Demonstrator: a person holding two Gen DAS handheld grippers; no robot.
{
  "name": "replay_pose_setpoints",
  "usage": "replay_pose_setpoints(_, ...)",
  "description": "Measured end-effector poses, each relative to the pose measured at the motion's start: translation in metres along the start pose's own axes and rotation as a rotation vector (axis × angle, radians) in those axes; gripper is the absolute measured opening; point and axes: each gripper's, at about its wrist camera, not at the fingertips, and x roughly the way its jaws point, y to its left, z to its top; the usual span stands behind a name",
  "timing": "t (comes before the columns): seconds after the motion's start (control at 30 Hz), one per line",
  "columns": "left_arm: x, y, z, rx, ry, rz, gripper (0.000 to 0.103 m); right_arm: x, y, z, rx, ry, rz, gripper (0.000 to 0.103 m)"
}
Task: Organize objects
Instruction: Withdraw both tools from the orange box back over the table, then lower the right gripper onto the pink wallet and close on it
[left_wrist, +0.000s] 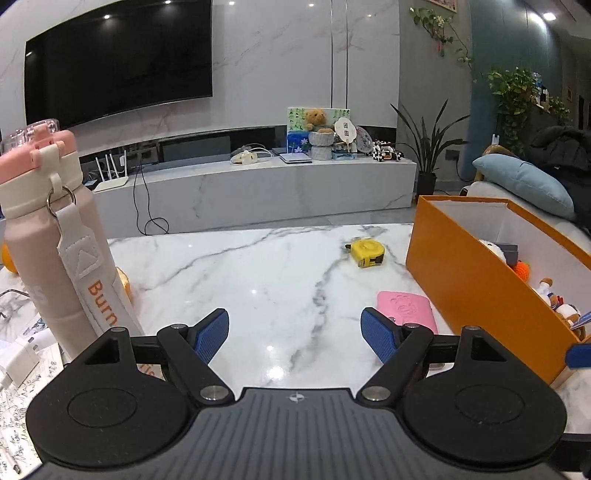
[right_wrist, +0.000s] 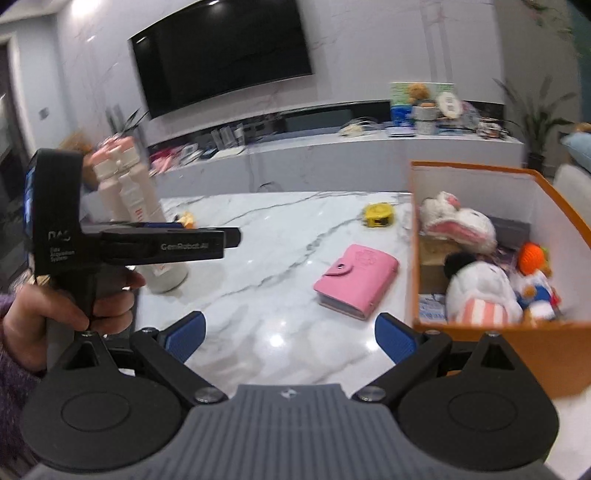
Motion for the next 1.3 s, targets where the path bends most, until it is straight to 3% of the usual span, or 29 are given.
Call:
replay_pose_setpoints(0.23, 0.005, 0.015, 0.001, -0.03, 0.017, -0.016, 0.093, 0.031, -0.012, 0.055, -0.256, 0.131, 0.093, 0.098)
replay_pose_setpoints(0.37, 0.007, 0.019, 0.0, -0.024, 0.017, -0.013, 0.093, 0.075, -0.014, 0.091, -0.49, 0.284, 0.147, 0.098)
replay_pose_setpoints(0.53, 0.008, 0.023, 0.0, -0.012, 0.018, -0.021, 0.093, 0.146, -0.014, 0.112, -0.786, 0.48, 0.161, 0.098)
replay_pose_setpoints(0.67, 0.012, 0.028, 0.002, -0.017, 0.028, -0.026, 0.093, 0.188, -0.02, 0.115, -0.847, 0.662, 0.211, 0.099)
replay_pose_setpoints(0.8, 0.008, 0.036, 0.005, -0.034, 0.028, -0.08, 0.093, 0.217, -0.022, 0.102, -0.892, 0.846, 0.229, 0.099)
replay_pose_setpoints(1.0, 0.006, 0.041, 0.008, -0.041, 0.027, -0.103, 0.093, 0.246, -0.027, 0.102, -0.909, 0.896, 0.188, 0.099)
replay_pose_setpoints(1.3, 0.007, 0.042, 0.01, -0.051, 0.037, -0.116, 0.093, 0.263, -0.016, 0.102, -0.925, 0.953, 0.201, 0.1)
